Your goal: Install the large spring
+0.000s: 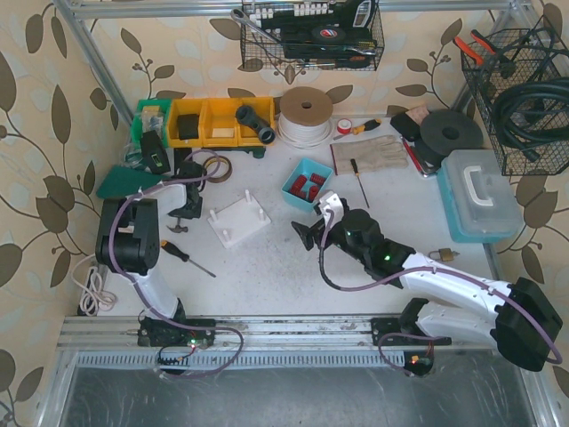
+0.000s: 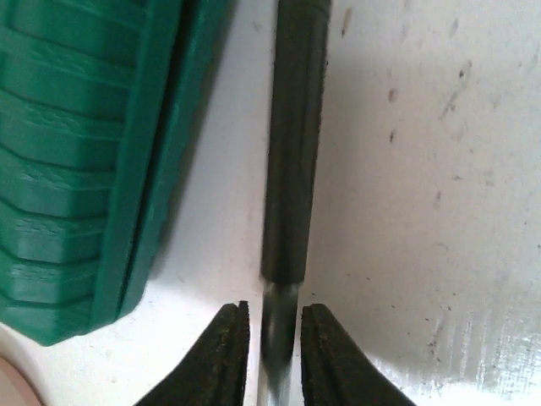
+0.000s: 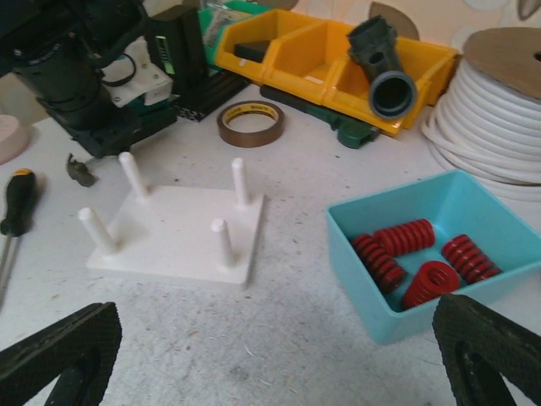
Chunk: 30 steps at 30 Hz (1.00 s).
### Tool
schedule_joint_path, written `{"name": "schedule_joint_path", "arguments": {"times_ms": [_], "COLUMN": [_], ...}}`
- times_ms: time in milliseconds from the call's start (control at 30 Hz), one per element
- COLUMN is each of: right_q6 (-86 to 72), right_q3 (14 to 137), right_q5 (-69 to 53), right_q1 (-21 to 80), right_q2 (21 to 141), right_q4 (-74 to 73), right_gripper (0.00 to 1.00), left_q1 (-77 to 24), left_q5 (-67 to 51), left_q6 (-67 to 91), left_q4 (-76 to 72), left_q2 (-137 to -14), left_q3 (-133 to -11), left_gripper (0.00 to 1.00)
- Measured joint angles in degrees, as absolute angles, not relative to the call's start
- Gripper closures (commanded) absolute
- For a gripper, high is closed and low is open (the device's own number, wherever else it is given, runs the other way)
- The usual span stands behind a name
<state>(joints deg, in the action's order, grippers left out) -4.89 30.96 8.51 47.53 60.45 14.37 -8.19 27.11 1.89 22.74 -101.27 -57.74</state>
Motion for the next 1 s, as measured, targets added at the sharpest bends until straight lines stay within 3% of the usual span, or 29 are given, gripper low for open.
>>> {"name": "schedule_joint_path", "arguments": {"times_ms": [67,267,333,433,867,1000], "right_q6": [-4.9,-5.1,-5.4,-6.1,-8.3,-9.8], "right_q3": [31.0,31.0,31.0,31.3,32.5,33.2], "right_q5": [10.4,15.3,16.8,19.3,26.7,28.5], "right_q1": [47.5,47.5,47.5,47.5,47.3,46.3], "right_q2": [60.4,60.6,60.9,61.9,63.0,63.1], "right_q4": [13.8,12.5,12.1,10.6,6.5,4.5], "right_gripper": [0.00,0.00,0.00,0.01,0.01,0.01], "left_q1": [-8.2,-8.2,-8.2,-8.2,-8.2,-8.2], "left_q5": [26.9,26.7,26.5,25.4,13.1,4.5], "left_q6": [2.4,4.1,5.0,6.8,12.9,13.6], "left_q4": [22.9,22.9,23.0,23.4,21.6,21.3], "left_q2": [-101.8,-100.8,-99.1,-94.1,-66.1,-62.7], "left_q3": [-57.8,-57.7,-57.7,-57.7,-56.8,-56.7], "left_gripper": [0.54,0.43,0.33,0.26,0.17,0.27]}}
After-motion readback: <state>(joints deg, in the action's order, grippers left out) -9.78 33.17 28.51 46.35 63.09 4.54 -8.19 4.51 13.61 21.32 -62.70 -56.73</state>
